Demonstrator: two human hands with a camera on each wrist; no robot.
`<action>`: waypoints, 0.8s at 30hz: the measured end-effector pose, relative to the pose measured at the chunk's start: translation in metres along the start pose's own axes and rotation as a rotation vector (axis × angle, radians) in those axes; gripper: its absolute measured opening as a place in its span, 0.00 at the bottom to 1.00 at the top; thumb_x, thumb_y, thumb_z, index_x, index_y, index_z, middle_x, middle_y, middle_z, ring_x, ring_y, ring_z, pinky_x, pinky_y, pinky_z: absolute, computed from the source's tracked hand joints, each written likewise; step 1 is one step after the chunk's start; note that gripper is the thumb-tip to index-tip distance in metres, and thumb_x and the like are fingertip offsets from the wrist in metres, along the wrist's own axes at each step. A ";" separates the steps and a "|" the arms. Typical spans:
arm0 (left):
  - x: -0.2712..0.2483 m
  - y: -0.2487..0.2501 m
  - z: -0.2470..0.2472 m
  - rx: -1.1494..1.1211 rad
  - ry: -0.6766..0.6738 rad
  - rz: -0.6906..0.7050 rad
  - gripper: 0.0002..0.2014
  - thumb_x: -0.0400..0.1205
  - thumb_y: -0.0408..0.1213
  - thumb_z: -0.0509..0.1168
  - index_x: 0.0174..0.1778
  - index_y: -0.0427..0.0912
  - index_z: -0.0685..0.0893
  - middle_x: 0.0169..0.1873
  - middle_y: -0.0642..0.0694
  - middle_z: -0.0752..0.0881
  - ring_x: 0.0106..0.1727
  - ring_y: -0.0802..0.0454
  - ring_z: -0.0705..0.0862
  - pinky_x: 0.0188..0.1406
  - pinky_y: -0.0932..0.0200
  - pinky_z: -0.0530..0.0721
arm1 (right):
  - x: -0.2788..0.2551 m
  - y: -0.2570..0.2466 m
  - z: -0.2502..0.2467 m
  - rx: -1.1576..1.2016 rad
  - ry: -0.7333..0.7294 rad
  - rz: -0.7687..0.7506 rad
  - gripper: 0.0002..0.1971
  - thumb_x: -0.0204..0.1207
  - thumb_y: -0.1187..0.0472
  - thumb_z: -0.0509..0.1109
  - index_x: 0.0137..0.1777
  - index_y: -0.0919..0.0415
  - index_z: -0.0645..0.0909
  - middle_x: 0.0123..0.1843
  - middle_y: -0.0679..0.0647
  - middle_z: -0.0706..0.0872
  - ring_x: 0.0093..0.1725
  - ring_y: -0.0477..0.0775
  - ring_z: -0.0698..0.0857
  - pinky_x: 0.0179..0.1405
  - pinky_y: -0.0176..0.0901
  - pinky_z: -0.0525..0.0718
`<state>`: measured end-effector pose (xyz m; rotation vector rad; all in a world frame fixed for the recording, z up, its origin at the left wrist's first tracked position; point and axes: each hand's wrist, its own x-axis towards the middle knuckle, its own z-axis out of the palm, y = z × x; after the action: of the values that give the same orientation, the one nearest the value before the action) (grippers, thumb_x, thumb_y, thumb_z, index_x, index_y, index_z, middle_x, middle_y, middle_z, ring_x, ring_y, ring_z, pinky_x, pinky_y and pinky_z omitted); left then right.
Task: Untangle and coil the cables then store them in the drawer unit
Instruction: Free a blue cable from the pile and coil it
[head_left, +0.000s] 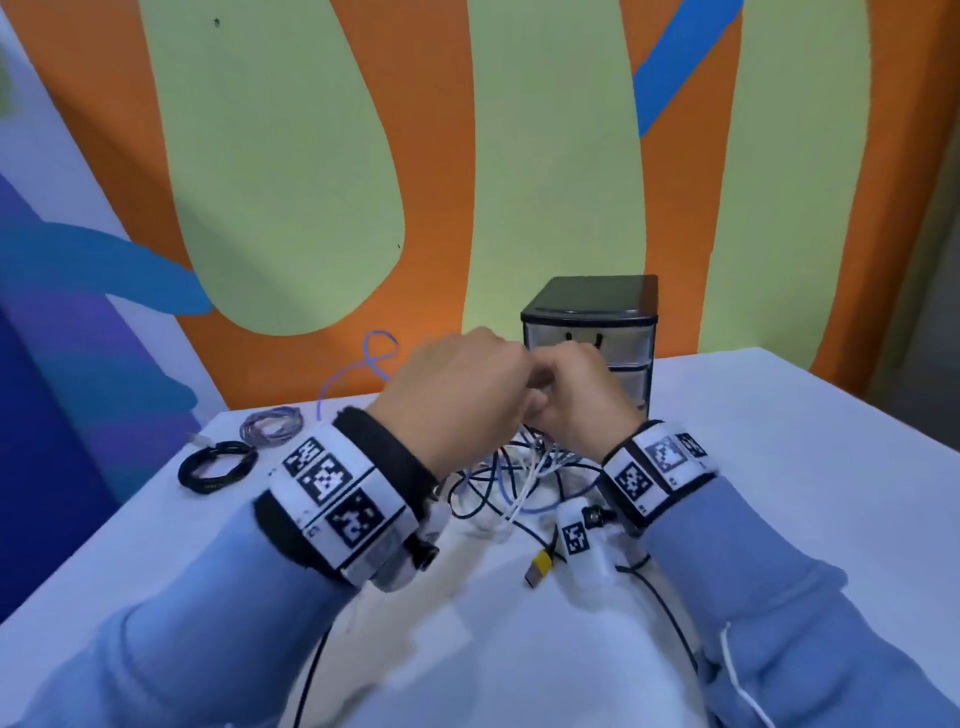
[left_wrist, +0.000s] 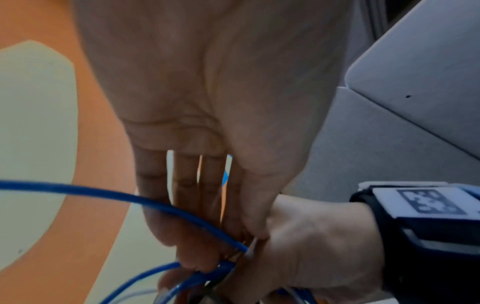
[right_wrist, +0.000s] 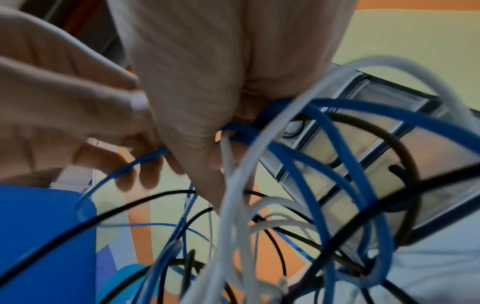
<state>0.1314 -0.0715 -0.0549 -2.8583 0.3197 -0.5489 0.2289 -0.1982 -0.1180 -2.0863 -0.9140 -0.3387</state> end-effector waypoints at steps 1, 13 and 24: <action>0.005 -0.003 0.006 -0.060 -0.010 0.001 0.10 0.88 0.46 0.66 0.57 0.49 0.92 0.42 0.42 0.88 0.48 0.34 0.87 0.38 0.48 0.73 | 0.000 0.001 0.001 0.039 0.004 0.004 0.25 0.68 0.70 0.77 0.21 0.40 0.77 0.27 0.46 0.86 0.31 0.46 0.78 0.31 0.39 0.74; -0.019 -0.050 0.043 -1.156 0.525 -0.276 0.06 0.80 0.32 0.78 0.37 0.42 0.93 0.27 0.30 0.75 0.33 0.50 0.68 0.35 0.55 0.66 | -0.005 0.006 0.000 0.300 -0.216 -0.058 0.31 0.69 0.72 0.83 0.64 0.42 0.79 0.59 0.53 0.85 0.60 0.49 0.84 0.56 0.43 0.85; -0.035 -0.081 0.026 -1.288 1.230 -0.359 0.07 0.86 0.42 0.76 0.42 0.51 0.87 0.31 0.39 0.71 0.33 0.49 0.65 0.35 0.61 0.73 | 0.002 0.019 0.004 0.198 -0.041 0.008 0.25 0.73 0.76 0.78 0.60 0.46 0.84 0.57 0.52 0.88 0.52 0.56 0.88 0.47 0.47 0.91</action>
<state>0.1238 0.0184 -0.0706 -3.0169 0.4023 -3.0942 0.2437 -0.2016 -0.1304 -1.9207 -0.9244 -0.1937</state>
